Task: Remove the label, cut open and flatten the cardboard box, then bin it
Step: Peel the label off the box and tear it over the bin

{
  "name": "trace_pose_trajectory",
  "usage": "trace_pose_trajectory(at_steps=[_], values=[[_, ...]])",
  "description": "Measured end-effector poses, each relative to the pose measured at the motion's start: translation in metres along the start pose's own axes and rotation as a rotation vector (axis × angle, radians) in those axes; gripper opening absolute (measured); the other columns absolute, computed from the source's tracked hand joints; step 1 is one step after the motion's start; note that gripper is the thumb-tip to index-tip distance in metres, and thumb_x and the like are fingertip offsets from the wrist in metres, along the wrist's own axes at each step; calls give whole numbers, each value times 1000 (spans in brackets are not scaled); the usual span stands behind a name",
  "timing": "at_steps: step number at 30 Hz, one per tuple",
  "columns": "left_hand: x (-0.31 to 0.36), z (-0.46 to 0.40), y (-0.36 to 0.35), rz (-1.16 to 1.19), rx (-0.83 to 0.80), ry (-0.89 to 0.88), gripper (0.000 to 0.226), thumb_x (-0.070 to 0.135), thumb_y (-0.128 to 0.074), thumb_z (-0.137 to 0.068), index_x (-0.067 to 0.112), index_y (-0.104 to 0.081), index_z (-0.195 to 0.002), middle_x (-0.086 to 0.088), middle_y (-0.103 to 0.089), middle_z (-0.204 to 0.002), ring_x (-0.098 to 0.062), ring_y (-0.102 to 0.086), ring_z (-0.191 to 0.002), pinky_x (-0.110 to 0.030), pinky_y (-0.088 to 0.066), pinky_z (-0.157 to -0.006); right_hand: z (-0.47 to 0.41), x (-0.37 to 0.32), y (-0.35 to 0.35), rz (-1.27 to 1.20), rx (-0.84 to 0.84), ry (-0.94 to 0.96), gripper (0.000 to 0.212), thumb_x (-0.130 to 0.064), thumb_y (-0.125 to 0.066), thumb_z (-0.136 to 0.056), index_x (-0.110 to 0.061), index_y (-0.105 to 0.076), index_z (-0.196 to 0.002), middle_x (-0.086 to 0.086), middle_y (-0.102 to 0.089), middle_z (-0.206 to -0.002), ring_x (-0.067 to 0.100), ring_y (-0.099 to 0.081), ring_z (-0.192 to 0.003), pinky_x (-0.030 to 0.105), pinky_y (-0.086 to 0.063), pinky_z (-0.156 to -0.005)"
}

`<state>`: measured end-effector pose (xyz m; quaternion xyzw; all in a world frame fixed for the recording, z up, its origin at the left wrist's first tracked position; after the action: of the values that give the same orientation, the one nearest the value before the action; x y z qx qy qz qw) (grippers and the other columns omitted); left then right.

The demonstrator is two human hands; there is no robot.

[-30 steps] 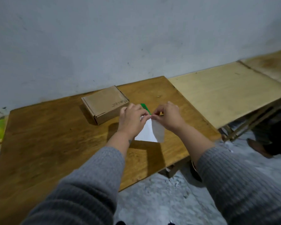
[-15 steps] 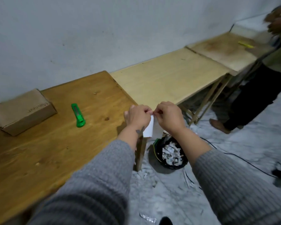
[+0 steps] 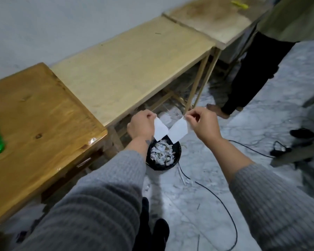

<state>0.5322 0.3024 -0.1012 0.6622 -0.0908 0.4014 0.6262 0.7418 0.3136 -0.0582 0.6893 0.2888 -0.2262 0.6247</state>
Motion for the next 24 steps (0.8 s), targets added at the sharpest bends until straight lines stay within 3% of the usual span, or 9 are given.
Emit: trace_pose_trajectory(at_steps=[3, 7, 10, 13, 15, 17, 20, 22, 24], values=[[4, -4, -22, -63, 80, 38, 22, 37, -47, -99, 28, -66, -93, 5, -67, -94, -16, -52, -78, -29, -40, -67, -11, 30, 13, -55, 67, -81, 11, -17, -64, -87, -19, -64, -77, -2, -63, -76, 14, -55, -69, 25, -42, -66], [10, -21, -51, -77, 66, 157, 21, 37, -49, -98, 27, -66, -92, 1, -68, -88, -19, -55, -75, -29, -41, -63, -39, 53, 28, -92, 110, -139, 12, -16, -65, -87, -21, -64, -77, -8, -60, -72, 11, -54, -68, 20, -43, -63], [38, -37, -75, -42, 15, 79, 20, 39, -53, -95, 30, -67, -83, 5, -68, -81, -21, -61, -78, -33, -50, -73, -66, 58, 19, -84, 13, -132, 7, -17, -67, -85, -17, -70, -79, -6, -64, -74, 3, -51, -63, 14, -38, -59], [63, -61, -91, -7, -61, 38, 21, 42, -55, -91, 32, -69, -80, 10, -69, -81, -18, -58, -79, -37, -43, -93, -91, 67, 1, 20, -65, -113, 7, -19, -67, -85, -15, -73, -84, -5, -64, -80, 0, -48, -60, 11, -33, -57], [74, -77, -100, 22, -130, 34, 25, 45, -54, -89, 30, -72, -81, 10, -72, -83, -18, -60, -85, -38, -37, -99, -107, 73, -10, 33, -60, -132, 7, -21, -66, -85, -16, -71, -83, -3, -65, -83, 4, -52, -63, 19, -42, -60], [77, -90, -111, 93, -227, 40, 27, 47, -56, -85, 29, -74, -78, 14, -71, -77, -15, -62, -83, -42, -40, -102, -121, 80, -20, -3, -56, -172, 9, -23, -65, -84, -16, -69, -81, 0, -68, -82, 14, -59, -70, 34, -52, -68], [78, -104, -124, 234, -307, 72, 25, 50, -59, -80, 32, -73, -68, 27, -68, -77, -10, -63, -83, -44, -46, -96, -137, 89, -36, -88, -86, -261, 9, -22, -62, -85, -14, -66, -84, 1, -66, -76, 21, -61, -74, 41, -53, -71], [80, -110, -127, 317, -323, 93, 28, 46, -60, -86, 26, -73, -71, 16, -71, -86, -6, -59, -78, -29, -47, -83, -147, 92, -44, -87, -120, -271, 8, -22, -60, -86, -15, -63, -85, 3, -66, -78, 24, -61, -75, 42, -53, -72], [83, -113, -128, 366, -342, 78, 42, 45, -60, -90, 13, -63, -63, 7, -61, -67, -6, -50, -60, -24, -42, -68, -156, 92, -47, -68, -150, -249, 5, -21, -58, -86, -17, -61, -86, 3, -68, -82, 25, -62, -79, 42, -52, -78]])
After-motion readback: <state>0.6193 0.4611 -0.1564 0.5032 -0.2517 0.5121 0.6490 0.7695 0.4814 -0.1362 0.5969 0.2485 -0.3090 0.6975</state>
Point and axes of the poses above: each hand's wrist, its own z-axis away from the middle knuckle, its own y-axis out of the back of the hand, x = y × z, the point moved 5 cm from there along -z, towards the middle knuckle
